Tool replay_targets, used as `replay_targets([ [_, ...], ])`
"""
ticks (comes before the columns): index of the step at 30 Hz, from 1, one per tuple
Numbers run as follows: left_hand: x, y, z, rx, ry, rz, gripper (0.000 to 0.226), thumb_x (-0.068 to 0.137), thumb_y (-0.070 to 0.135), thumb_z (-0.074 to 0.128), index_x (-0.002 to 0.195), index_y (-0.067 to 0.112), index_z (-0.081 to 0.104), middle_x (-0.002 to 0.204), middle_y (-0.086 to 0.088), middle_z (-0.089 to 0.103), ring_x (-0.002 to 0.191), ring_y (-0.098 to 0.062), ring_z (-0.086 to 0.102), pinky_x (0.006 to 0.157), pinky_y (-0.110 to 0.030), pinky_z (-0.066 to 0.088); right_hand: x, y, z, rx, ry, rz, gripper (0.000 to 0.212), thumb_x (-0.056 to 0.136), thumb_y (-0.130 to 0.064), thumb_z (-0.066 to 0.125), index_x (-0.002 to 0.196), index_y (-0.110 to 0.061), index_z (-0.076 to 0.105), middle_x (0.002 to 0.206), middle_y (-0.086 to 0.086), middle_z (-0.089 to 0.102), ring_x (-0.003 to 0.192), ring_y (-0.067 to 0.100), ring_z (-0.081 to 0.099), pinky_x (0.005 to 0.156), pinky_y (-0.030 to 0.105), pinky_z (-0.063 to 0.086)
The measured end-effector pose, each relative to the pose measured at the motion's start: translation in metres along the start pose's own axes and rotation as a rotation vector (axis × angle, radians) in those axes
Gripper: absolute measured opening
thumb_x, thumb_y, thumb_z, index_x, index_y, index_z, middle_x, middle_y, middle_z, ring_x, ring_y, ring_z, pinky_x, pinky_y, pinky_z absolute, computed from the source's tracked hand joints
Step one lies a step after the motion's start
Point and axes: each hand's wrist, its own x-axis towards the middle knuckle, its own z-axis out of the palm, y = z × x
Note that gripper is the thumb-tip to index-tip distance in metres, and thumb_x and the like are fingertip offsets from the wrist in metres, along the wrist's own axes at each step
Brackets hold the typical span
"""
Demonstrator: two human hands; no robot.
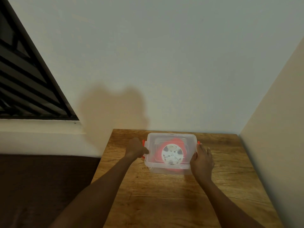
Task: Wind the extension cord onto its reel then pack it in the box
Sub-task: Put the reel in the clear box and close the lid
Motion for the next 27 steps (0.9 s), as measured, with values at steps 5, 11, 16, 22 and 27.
replay_targets([
  [5,-0.003,0.011,0.009,0.148,0.062,0.101,0.014,0.081,0.009,0.084,0.091,0.002,0.076,0.08,-0.004,0.068,0.063,-0.016,0.065,0.053,-0.019,0.049,0.0,0.002,0.003,0.018,0.007,0.002,0.044,0.101,-0.021,0.047,0.145,-0.015,0.047,0.146,0.006,0.051,0.142,0.035,0.032,0.108,0.067,0.026],
  [11,0.001,0.01,0.008,0.131,0.056,0.105,0.017,0.078,0.012,0.087,0.09,0.004,0.079,0.08,-0.003,0.072,0.071,-0.02,0.074,0.064,-0.026,0.059,-0.002,0.003,0.002,0.036,0.01,-0.003,0.044,0.101,-0.024,0.048,0.144,-0.015,0.048,0.146,0.006,0.051,0.142,0.036,0.033,0.108,0.066,0.026],
  [16,0.006,-0.009,0.01,-0.084,0.058,0.098,0.008,0.072,0.003,0.088,0.077,0.002,0.082,0.076,-0.012,0.079,0.07,-0.026,0.078,0.074,-0.042,0.067,0.0,0.004,0.004,0.067,0.005,-0.005,0.043,0.1,-0.021,0.049,0.143,-0.014,0.049,0.144,0.007,0.053,0.137,0.035,0.042,0.107,0.064,0.034],
  [22,-0.003,-0.033,0.019,-0.549,0.005,0.017,0.016,0.081,0.002,0.083,0.093,0.007,0.073,0.101,-0.014,0.075,0.091,-0.029,0.075,0.077,-0.041,0.065,-0.007,0.003,-0.005,0.332,0.014,-0.024,0.044,0.102,-0.017,0.045,0.146,-0.015,0.045,0.145,0.006,0.051,0.13,0.028,0.052,0.1,0.049,0.048],
  [27,-0.012,-0.05,0.042,-1.005,-0.232,-0.058,0.027,0.097,0.016,0.071,0.124,0.015,0.072,0.117,-0.011,0.078,0.105,-0.034,0.077,0.078,-0.047,0.066,-0.01,0.0,-0.014,0.418,-0.005,-0.027,0.045,0.103,-0.016,0.043,0.148,-0.016,0.042,0.145,0.006,0.051,0.128,0.025,0.053,0.098,0.046,0.05],
])
